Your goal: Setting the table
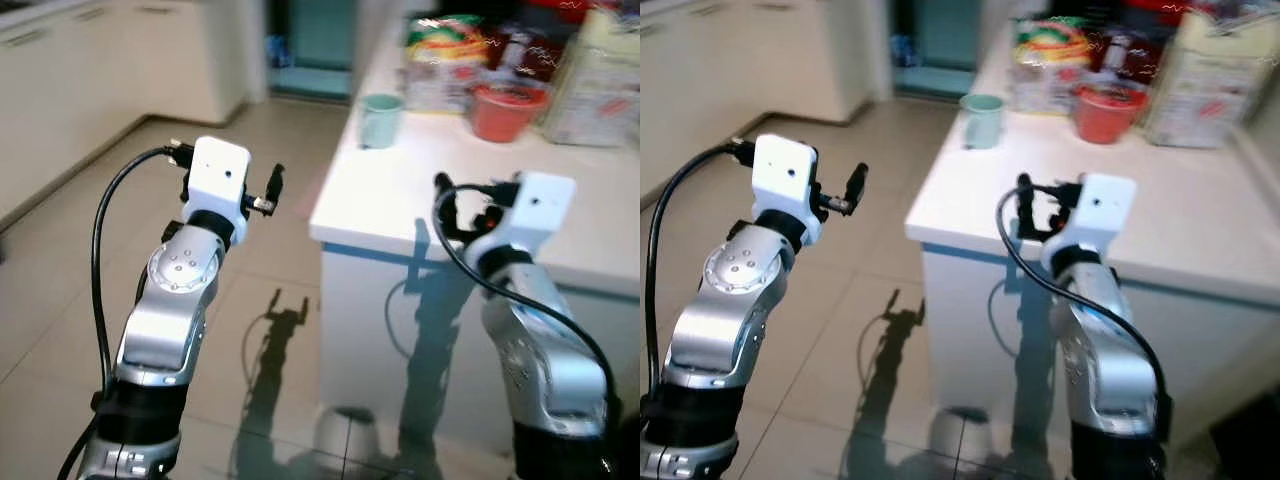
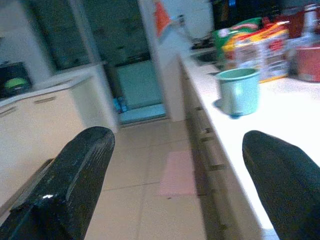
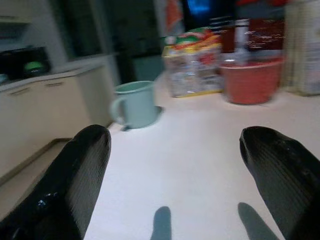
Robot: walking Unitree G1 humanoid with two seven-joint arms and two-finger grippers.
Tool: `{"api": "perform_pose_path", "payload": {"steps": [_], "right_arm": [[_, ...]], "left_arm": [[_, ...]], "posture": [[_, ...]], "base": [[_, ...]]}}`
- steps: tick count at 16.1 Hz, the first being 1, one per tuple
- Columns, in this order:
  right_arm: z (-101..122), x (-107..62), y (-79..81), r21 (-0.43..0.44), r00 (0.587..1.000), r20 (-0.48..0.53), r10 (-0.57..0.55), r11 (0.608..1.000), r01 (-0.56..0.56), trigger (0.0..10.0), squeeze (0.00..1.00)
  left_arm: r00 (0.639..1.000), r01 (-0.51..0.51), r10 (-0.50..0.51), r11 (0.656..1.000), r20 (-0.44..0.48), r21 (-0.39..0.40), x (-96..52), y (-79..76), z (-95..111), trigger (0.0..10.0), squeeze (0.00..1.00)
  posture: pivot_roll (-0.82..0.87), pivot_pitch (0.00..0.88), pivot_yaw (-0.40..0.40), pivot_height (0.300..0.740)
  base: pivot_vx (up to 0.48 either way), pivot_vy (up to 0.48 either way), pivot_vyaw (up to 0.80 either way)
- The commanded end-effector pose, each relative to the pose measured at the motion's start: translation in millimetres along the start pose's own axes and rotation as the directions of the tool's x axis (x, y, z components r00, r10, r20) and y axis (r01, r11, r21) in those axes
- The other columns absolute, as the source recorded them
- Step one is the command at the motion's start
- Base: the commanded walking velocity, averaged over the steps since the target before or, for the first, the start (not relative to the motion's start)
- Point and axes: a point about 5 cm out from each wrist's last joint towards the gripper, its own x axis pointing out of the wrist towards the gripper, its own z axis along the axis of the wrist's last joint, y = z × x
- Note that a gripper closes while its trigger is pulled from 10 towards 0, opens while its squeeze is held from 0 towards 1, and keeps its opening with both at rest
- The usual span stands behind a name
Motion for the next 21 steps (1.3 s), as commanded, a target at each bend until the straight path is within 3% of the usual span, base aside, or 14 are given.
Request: {"api": "perform_pose_path", "payload": {"steps": [1,8,18,21], "right_arm": [[1,-3.4,-4.7,0.002,1.000,-0.021,-0.017,1.000,0.017,10.0,0.00],[-3,-2.4,9.6,0.030,0.997,-0.063,0.051,0.998,-0.050,10.0,0.00],[-5,4.1,14.8,0.044,0.995,-0.077,0.068,0.997,-0.064,10.0,0.00],[-2,5.1,18.1,0.037,0.995,-0.063,0.081,0.996,-0.079,10.0,0.00]], "left_arm": [[1.000,-0.003,0.003,1.000,0.008,0.006,-2.1,1.1,1,10.0,0.00],[0.999,-0.041,0.041,0.999,-0.010,0.024,-11.9,8.9,-6,10.0,0.00],[0.998,-0.062,0.062,0.998,-0.009,0.028,-17.7,16.4,-7,10.0,0.00],[0.998,-0.054,0.053,0.998,0.026,0.042,-14.9,12.1,-2,10.0,0.00]], "posture": [[-0.03,0.000,0.011,0.740],[0.00,0.000,-0.014,0.740],[0.02,0.000,-0.032,0.740],[0.01,0.000,-0.026,0.740]], "base": [[0.000,0.480,-0.64],[0.000,0.480,-0.63],[0.000,0.480,-0.41],[0.000,-0.246,0.00]]}}
